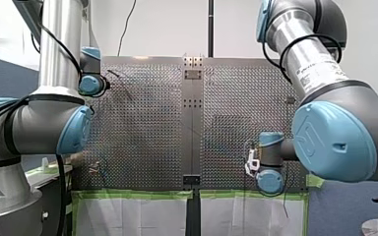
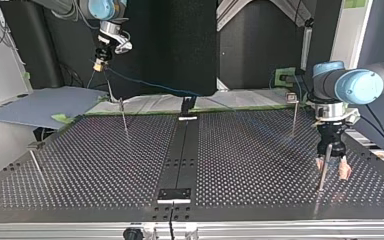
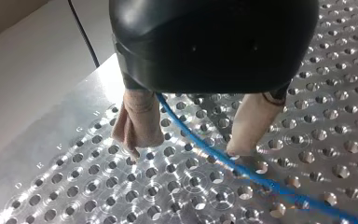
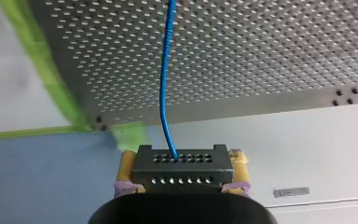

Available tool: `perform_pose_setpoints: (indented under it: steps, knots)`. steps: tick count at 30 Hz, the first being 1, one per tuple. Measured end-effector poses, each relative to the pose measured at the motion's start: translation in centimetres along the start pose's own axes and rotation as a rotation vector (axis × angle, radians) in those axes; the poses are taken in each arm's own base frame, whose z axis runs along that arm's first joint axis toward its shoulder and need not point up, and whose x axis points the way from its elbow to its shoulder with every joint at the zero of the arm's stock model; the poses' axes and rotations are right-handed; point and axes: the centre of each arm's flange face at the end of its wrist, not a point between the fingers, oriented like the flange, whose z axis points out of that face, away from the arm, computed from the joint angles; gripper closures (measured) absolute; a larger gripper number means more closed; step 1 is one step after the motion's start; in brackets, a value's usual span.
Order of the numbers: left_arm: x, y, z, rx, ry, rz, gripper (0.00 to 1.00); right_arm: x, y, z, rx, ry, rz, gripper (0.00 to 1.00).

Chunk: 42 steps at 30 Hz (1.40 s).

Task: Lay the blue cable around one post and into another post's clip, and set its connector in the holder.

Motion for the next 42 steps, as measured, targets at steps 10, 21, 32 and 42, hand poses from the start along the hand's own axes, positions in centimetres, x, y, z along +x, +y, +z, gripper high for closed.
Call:
perform_pose_setpoints:
  steps: [10,21,32,42]
  knots:
    - [0.0,0.0,0.0,0.001,0.001,0.005,0.0,2.1,1.6,5.7,0.016,0.11,0.009,1.0]
    - [-0.3,0.0,0.0,-0.001,-0.005,0.012,0.0,0.5,5.7,9.4,0.018,0.113,-0.038,1.0]
    - [-0.3,-0.3,0.0,0.005,-0.004,0.023,0.0,-1.4,5.2,11.3,0.119,0.065,-0.081,1.0]
    - [-0.5,-0.3,0.0,0.005,-0.007,0.024,0.0,-2.7,4.5,10.9,0.217,0.025,-0.106,1.0]
